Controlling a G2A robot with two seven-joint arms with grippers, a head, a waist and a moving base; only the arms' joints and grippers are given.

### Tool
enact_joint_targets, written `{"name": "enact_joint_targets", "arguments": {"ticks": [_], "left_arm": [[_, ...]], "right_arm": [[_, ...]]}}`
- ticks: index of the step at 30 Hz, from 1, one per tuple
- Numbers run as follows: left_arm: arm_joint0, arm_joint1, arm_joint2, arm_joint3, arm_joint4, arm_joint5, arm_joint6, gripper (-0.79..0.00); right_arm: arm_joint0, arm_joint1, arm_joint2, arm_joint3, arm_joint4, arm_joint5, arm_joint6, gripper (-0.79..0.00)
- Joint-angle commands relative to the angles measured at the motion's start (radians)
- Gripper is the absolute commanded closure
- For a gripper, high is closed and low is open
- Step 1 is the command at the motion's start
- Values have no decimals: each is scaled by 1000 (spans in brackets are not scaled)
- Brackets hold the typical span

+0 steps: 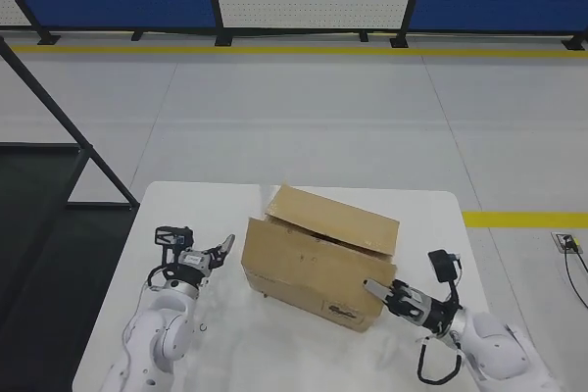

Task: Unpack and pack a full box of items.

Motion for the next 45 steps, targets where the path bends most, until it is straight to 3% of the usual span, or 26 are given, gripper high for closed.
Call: {"name": "enact_joint_targets", "arguments": {"ticks": [1,8,20,45], "left_arm": [[4,1,-7,-3,-4,3,2,-785],[19,4,-30,-17,-12,8,4,-785],[46,6,-39,-28,-8,14,3,-785],[52,1,-12,-15,-10,15,-5,-785]], "right_arm": [[5,4,-3,13,23,-27,22,0],[30,15,-32,60,107,-123,90,0],[93,35,-98,112,217,-123,143,0],[204,68,-176,209,245,-123,143,0]]}}
